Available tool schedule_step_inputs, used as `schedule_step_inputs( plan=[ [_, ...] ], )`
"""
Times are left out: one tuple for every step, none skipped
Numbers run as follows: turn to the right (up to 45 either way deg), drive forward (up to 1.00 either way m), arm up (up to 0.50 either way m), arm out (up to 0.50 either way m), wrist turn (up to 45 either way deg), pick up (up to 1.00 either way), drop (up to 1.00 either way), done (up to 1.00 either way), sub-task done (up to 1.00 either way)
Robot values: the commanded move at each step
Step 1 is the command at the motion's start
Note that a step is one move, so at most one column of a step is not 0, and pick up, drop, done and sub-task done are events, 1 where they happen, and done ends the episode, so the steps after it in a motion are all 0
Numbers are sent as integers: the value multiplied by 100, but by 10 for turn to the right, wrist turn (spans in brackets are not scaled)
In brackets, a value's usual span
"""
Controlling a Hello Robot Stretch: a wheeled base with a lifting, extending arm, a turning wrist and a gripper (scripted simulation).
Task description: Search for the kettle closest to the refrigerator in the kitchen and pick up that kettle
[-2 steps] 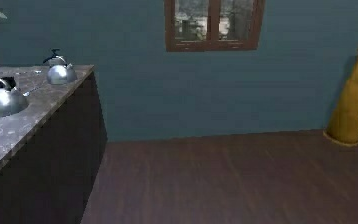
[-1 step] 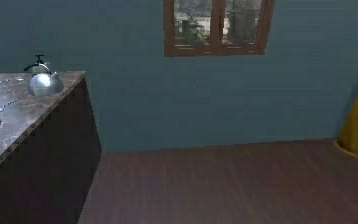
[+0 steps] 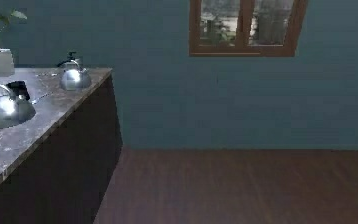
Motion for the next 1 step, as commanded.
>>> schedule_step_inputs(
  plan=[
    [0, 75, 0, 0, 0, 0, 0, 0, 0]
  ],
)
